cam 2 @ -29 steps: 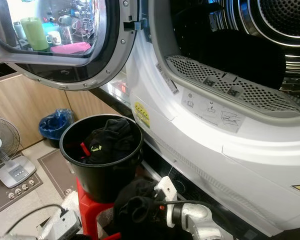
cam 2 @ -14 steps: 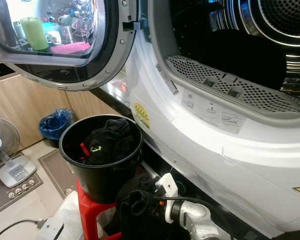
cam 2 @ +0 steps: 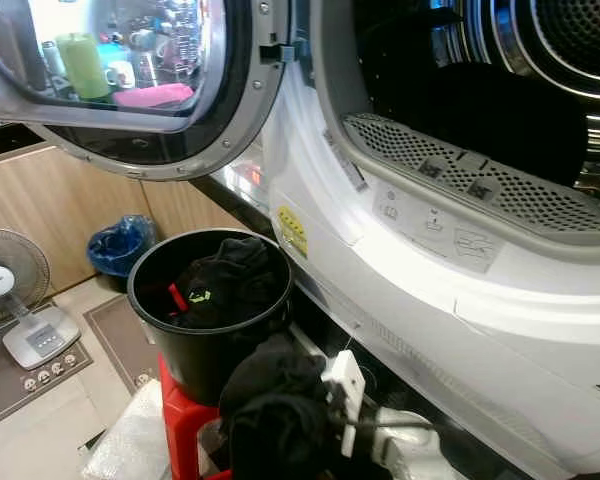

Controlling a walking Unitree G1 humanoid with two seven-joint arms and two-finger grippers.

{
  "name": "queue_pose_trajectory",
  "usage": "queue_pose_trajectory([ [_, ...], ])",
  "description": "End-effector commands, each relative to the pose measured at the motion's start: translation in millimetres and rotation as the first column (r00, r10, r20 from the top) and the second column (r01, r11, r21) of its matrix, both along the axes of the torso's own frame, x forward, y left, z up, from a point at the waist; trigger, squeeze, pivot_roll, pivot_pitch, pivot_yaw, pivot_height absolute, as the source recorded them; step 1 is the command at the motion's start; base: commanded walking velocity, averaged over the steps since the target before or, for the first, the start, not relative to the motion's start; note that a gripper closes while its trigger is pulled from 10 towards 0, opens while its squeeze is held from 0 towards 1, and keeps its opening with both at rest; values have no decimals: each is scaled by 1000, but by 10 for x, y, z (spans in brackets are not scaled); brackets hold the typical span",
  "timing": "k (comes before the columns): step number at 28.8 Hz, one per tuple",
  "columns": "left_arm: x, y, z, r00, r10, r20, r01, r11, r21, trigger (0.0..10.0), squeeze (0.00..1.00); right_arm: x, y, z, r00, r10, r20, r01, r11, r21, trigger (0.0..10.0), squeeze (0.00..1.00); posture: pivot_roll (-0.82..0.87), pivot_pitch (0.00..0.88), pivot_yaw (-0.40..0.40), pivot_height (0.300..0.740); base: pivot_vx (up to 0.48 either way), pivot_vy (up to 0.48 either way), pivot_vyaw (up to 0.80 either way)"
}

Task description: Clothes washing

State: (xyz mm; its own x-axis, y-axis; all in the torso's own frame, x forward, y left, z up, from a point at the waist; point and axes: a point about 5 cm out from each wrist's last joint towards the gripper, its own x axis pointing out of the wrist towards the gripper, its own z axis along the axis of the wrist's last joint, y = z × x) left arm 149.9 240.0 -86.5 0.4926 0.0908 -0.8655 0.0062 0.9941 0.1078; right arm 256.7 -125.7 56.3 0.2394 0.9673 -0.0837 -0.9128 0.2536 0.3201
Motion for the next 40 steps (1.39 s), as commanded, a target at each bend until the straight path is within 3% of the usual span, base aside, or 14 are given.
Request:
queue_pose_trajectory([
  [1, -30, -8, -19, 1000, -2, -11, 2, 1000, 2, 10000, 0, 23, 44, 235, 996, 57, 73, -62, 996, 66, 0, 0, 99, 48, 7, 740, 0, 0, 0],
  [2, -30, -8, -19, 1000, -2, -11, 2, 1000, 2, 10000, 0, 23, 44, 235, 996, 57, 73, -62, 996, 66, 0, 0, 99, 48, 7, 740, 0, 0, 0],
  [6, 9, -31, -11, 1000, -9, 1, 9, 1000, -4, 10000, 0, 88, 136, 724, 980, 51, 193, -91, 975, 202, 0, 0, 97, 48, 6, 740, 0, 0, 0],
  [7, 29, -46, -7, 1000, -9, 7, 10, 1000, -9, 10000, 0, 128, 174, 947, 969, 39, 245, -108, 956, 274, 0, 0, 97, 45, 8, 740, 0, 0, 0],
  [10, 40, -59, -7, 1000, -9, 11, 9, 1000, -14, 10000, 0, 177, 190, 1243, 955, 9, 297, -127, 916, 382, 0, 0, 101, 45, 8, 740, 0, 0, 0],
  [11, 40, -59, -7, 1000, -9, 11, 9, 1000, -14, 10000, 0, 177, 190, 1243, 955, 9, 297, -127, 916, 382, 0, 0, 101, 45, 8, 740, 0, 0, 0],
  [15, 24, -88, -21, 1000, -6, 8, 6, 1000, -26, 10000, 0, 263, 108, 1792, 922, -61, 383, -176, 814, 554, 0, 0, 102, 43, 9, 740, 0, 0, 0],
  [20, -19, -109, -42, 1000, -3, -2, 3, 999, -37, 10000, 0, 385, -21, 2205, 890, -139, 435, -201, 737, 646, 0, 0, 103, 42, 9, 740, 0, 0, 0],
  [29, -39, -125, -54, 1000, 5, -7, -5, 999, -48, 10000, 0, 900, -256, 2810, 818, -408, 406, -9, 696, 718, 0, 0, 105, 38, 10, 740, 0, 0, 0],
  [30, -39, -125, -54, 1000, 5, -7, -5, 999, -48, 10000, 0, 900, -256, 2810, 818, -408, 406, -9, 696, 718, 0, 0, 105, 38, 10, 740, 0, 0, 0],
  [32, -42, -123, -54, 1000, 15, -2, -15, 999, -52, 10000, 0, 1076, -277, 3028, 771, -513, 377, 110, 691, 714, 0, 0, 106, 35, 12, 740, 0, 0, 0],
  [36, -69, -118, -63, 1000, 17, -7, -17, 998, -53, 10000, 0, 1204, -330, 3219, 729, -602, 325, 206, 646, 735, 0, 0, 106, 34, 14, 740, 0, 0, 0],
  [37, -95, -122, -73, 1000, 17, -14, -18, 998, -56, 10000, 0, 1263, -400, 3370, 694, -658, 291, 259, 606, 752, 0, 0, 113, 32, 12, 740, 0, 0, 0],
  [40, -103, -124, -76, 1000, 19, -16, -20, 998, -57, 10000, 0, 1278, -429, 3431, 681, -676, 281, 273, 590, 760, 0, 0, 113, 32, 12, 740, 0, 0, 0],
])
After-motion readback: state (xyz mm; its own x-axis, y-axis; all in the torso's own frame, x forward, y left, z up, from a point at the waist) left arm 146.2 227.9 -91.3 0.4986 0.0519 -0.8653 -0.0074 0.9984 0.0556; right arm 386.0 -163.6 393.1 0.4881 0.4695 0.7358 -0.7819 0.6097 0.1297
